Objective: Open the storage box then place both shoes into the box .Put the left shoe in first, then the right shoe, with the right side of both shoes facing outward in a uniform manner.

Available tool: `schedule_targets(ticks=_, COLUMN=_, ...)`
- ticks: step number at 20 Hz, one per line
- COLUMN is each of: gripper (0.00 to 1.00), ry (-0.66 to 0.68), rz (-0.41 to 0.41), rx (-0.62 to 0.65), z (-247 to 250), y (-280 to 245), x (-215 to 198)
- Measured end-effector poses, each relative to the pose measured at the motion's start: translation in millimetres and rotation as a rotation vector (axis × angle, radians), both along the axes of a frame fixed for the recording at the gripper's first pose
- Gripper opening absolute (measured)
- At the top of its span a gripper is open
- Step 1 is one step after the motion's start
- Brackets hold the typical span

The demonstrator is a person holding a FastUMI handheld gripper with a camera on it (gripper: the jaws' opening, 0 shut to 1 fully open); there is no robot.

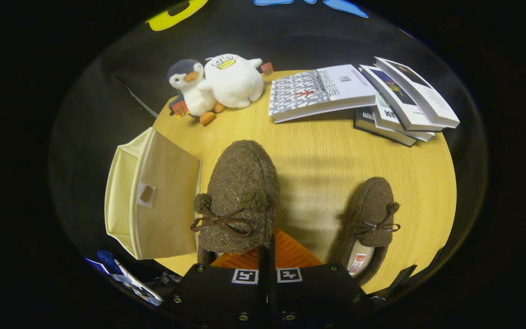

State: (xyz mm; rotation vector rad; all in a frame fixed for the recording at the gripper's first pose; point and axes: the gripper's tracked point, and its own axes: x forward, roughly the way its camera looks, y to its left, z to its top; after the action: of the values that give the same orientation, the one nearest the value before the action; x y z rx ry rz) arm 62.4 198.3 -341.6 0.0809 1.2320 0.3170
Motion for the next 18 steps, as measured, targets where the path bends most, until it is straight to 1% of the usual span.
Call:
schedule_targets(ticks=2, gripper=0.01, ry=-0.037, rz=0.022, rx=0.014, z=30.8, y=9.1, x=5.4)
schedule_targets(ticks=5, gripper=0.01, ry=-0.073, rz=0.061, rx=0.058, z=73.7, y=40.2, x=9.9)
schedule_targets(ticks=9, gripper=0.01, ry=-0.092, rz=0.144, rx=0.107, z=109.3, y=93.2, x=12.9)
schedule_targets(ticks=14, gripper=0.01, ry=-0.115, rz=0.270, rx=0.122, z=124.6, y=168.6, x=16.9)
schedule_targets(ticks=18, gripper=0.01, ry=-0.094, rz=0.381, rx=0.083, z=101.9, y=216.0, x=11.0)
